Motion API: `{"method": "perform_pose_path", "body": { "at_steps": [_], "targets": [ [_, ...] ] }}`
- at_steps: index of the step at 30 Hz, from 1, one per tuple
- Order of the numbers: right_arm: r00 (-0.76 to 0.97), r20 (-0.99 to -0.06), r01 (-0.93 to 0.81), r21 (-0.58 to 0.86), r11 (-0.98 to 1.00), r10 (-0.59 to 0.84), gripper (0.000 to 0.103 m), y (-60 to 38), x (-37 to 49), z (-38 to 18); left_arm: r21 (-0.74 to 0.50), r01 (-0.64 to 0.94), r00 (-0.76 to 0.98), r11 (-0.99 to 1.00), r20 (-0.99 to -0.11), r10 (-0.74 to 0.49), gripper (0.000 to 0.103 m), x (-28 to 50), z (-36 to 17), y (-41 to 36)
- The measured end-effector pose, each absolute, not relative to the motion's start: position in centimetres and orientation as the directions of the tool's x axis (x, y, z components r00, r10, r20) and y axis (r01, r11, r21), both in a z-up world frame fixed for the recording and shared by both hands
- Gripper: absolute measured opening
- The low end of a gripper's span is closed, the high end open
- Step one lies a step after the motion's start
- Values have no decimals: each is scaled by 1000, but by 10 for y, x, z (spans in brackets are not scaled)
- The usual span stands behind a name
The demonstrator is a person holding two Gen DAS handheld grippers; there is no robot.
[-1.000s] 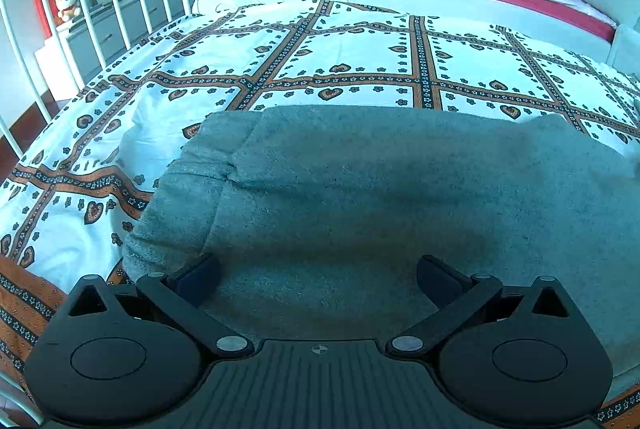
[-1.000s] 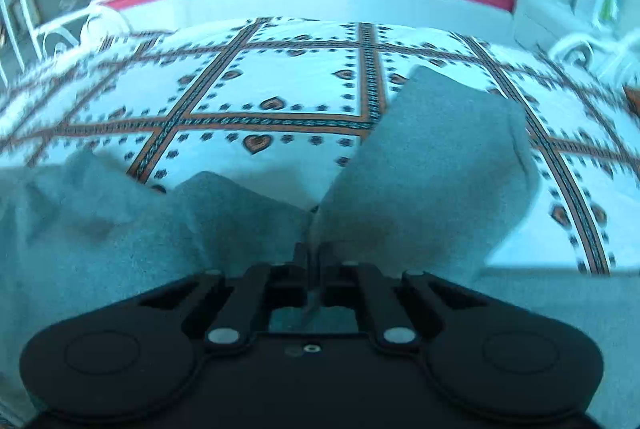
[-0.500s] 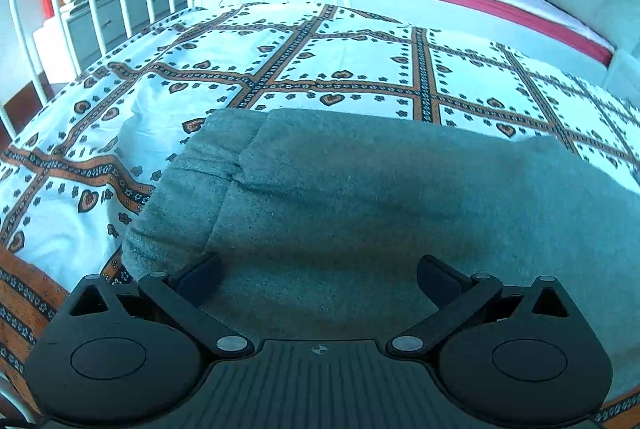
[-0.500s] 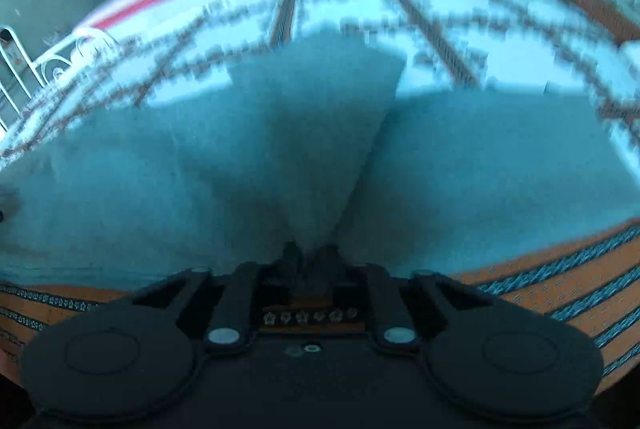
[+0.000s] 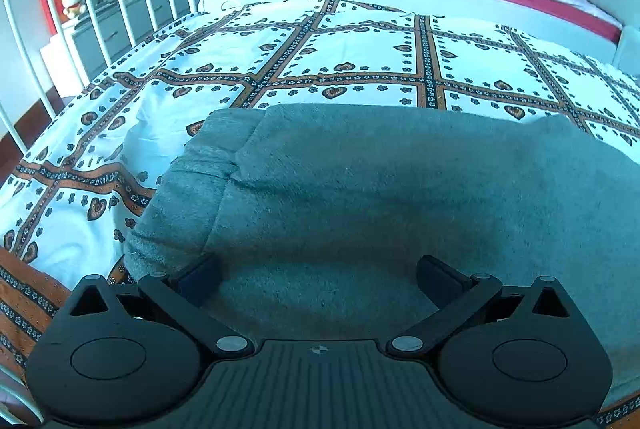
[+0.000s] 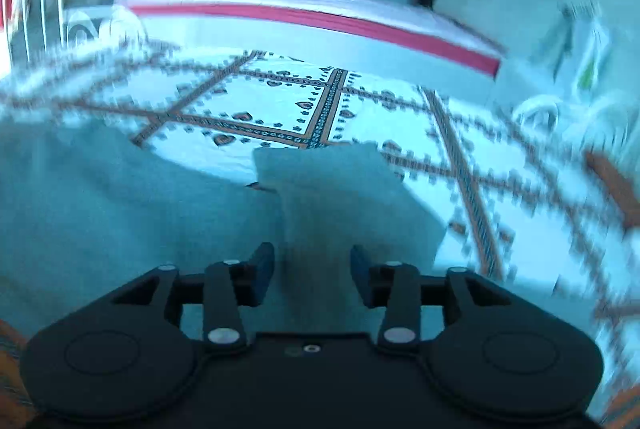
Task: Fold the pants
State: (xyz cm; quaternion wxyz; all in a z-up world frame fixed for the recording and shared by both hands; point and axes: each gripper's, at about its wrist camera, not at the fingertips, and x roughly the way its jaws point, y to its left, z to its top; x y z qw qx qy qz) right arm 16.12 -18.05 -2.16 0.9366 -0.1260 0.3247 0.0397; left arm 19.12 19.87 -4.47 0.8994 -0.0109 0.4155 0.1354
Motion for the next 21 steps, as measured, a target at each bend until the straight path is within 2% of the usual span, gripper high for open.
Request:
{"method": "perform_pose_path", "body": {
  "at_steps": [1,2,3,5,8,10,12,13,15,17,19,21],
  "targets": [
    [789,-614,-162,-256,953,-31,35,-176,167,-23,93,-251,618,963,-750,234,103,191,-45,199],
    [789,-614,-173,-267,948,-30,6,-175,169,-23,94,-249,618,964,-750,233,103,190,-45,198],
    [791,-612,-174,-235,956,-7,0,-180,171,-19,98,-246,618,964,-751,234,103,190,-45,198],
    [823,-567,-88,-169,982,-24,0,-198,162,-3,103,-237,619,966,-751,232,103,189,-45,197],
    [844,-536,97,124,987,-16,0,-256,131,17,93,-230,625,969,-749,220,103,187,-44,198],
    [798,-603,252,314,915,-13,0,-305,110,-2,70,-236,632,969,-747,208,103,186,-43,201],
    [694,-720,349,332,876,-4,0,-335,104,-30,46,-249,637,967,-745,200,103,186,-42,204],
    [669,-743,366,345,864,14,3,-344,102,-36,38,-256,638,966,-744,199,103,187,-41,205],
    [701,-713,315,318,894,7,11,-340,96,-31,30,-269,637,963,-744,201,103,188,-42,205],
    [750,-660,245,227,942,-36,35,-328,88,-20,28,-277,635,960,-745,205,103,189,-42,204],
    [747,-663,203,167,965,-42,48,-320,84,-17,30,-284,633,958,-745,211,103,190,-42,204],
    [731,-679,139,246,959,68,43,-319,84,-17,28,-286,633,958,-745,211,103,190,-42,204]
  ]
}}
